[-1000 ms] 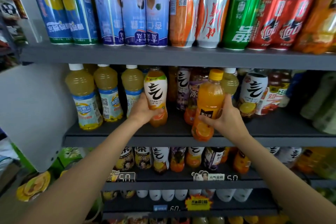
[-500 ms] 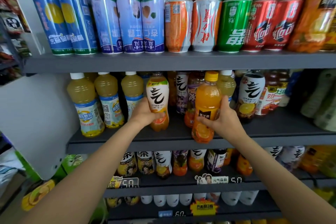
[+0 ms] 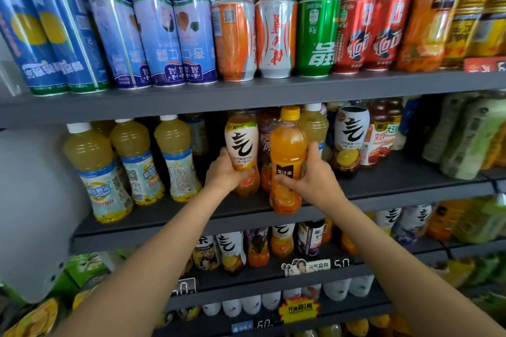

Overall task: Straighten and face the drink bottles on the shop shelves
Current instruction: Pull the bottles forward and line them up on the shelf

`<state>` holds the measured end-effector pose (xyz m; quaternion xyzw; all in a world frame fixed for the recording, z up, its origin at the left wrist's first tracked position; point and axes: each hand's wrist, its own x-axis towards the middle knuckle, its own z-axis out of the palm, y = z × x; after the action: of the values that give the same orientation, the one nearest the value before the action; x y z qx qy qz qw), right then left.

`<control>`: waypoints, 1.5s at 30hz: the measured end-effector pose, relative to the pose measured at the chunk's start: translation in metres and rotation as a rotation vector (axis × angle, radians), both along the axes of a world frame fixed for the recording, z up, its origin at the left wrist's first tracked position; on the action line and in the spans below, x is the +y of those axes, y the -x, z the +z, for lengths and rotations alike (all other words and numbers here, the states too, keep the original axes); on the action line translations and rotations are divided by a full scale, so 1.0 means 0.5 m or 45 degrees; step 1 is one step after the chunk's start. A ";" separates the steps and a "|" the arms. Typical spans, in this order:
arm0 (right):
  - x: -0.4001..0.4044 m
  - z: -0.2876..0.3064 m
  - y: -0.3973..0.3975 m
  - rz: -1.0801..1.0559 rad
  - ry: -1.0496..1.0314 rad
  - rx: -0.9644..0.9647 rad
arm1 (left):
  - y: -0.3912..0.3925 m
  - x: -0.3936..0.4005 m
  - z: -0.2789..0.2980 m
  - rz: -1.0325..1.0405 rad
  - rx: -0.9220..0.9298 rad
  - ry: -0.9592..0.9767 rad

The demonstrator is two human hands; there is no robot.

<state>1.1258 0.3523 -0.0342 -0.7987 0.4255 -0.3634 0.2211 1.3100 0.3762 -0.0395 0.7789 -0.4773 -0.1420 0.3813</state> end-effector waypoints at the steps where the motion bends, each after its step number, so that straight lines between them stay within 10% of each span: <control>1: -0.001 0.000 -0.001 -0.008 0.001 -0.002 | 0.002 -0.002 -0.001 0.005 0.006 0.004; 19: 0.005 0.002 -0.002 -0.036 0.025 0.036 | 0.026 -0.006 -0.016 0.046 -0.046 0.044; 33: 0.067 0.012 -0.091 0.140 0.036 0.121 | -0.101 0.107 -0.028 0.568 -0.219 0.783; 45: 0.058 0.017 -0.328 -0.039 0.018 0.129 | -0.163 0.101 -0.048 0.535 -0.185 0.277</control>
<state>1.2900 0.3815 -0.0257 -0.8110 0.4457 -0.3288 0.1882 1.3917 0.4269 -0.0636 0.8235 -0.3435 0.0490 0.4489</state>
